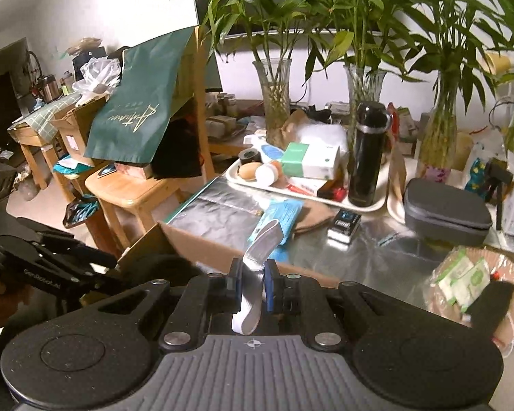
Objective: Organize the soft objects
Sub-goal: 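Carry the sponge into the box and open the left gripper while the right gripper carries the strip, then lower the white strip into the box and open the right gripper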
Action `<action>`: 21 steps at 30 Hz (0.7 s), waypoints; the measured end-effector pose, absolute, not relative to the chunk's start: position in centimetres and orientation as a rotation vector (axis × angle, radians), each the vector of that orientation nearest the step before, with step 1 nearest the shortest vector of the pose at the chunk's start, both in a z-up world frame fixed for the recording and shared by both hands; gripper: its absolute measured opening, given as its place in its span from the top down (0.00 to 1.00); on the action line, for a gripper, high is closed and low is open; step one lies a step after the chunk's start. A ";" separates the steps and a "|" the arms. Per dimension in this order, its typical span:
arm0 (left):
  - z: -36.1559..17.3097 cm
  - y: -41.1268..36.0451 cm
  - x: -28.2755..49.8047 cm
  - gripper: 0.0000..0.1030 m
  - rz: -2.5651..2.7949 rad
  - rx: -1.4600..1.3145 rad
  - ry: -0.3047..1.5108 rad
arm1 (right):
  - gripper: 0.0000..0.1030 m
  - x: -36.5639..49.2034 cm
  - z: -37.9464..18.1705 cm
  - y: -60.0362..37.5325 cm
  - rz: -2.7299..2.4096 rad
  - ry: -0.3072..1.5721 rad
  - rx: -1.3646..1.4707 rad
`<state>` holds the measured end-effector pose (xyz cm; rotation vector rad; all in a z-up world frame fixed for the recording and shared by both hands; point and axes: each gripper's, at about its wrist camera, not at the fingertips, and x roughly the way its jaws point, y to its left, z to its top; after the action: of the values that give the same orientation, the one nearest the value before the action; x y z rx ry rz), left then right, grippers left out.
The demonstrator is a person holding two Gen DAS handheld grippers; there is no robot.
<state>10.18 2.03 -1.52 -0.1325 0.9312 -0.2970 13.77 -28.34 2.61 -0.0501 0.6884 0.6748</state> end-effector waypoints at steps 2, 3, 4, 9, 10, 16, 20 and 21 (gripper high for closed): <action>-1.3 2.1 9.9 0.34 -0.292 -0.129 0.923 | 0.85 13.4 2.6 -28.4 0.674 0.690 -0.046; -1.1 2.2 9.7 0.34 -0.292 -0.125 0.918 | 0.85 13.1 2.7 -28.5 0.674 0.688 -0.045; -0.9 2.3 9.6 0.34 -0.290 -0.120 0.911 | 0.85 12.9 2.8 -28.6 0.674 0.685 -0.042; 0.0 3.0 8.4 0.34 -0.279 -0.136 0.875 | 0.85 12.2 3.5 -29.1 0.674 0.675 -0.002; 0.1 3.1 8.1 0.34 -0.278 -0.139 0.871 | 0.85 12.1 3.5 -29.1 0.674 0.675 -0.002; 0.2 3.2 7.2 0.34 -0.244 -0.120 0.845 | 0.85 11.1 2.7 -28.8 0.682 0.671 -0.003; 0.0 3.4 6.8 0.34 -0.222 -0.103 0.818 | 0.85 10.7 1.7 -28.7 0.673 0.677 0.013; -0.1 3.5 6.8 0.34 -0.217 -0.104 0.819 | 0.85 10.8 1.5 -28.7 0.672 0.680 0.018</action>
<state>6.75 3.48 -0.08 -0.1045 0.8194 -0.2170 10.81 -28.70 1.52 0.0181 0.6797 0.6724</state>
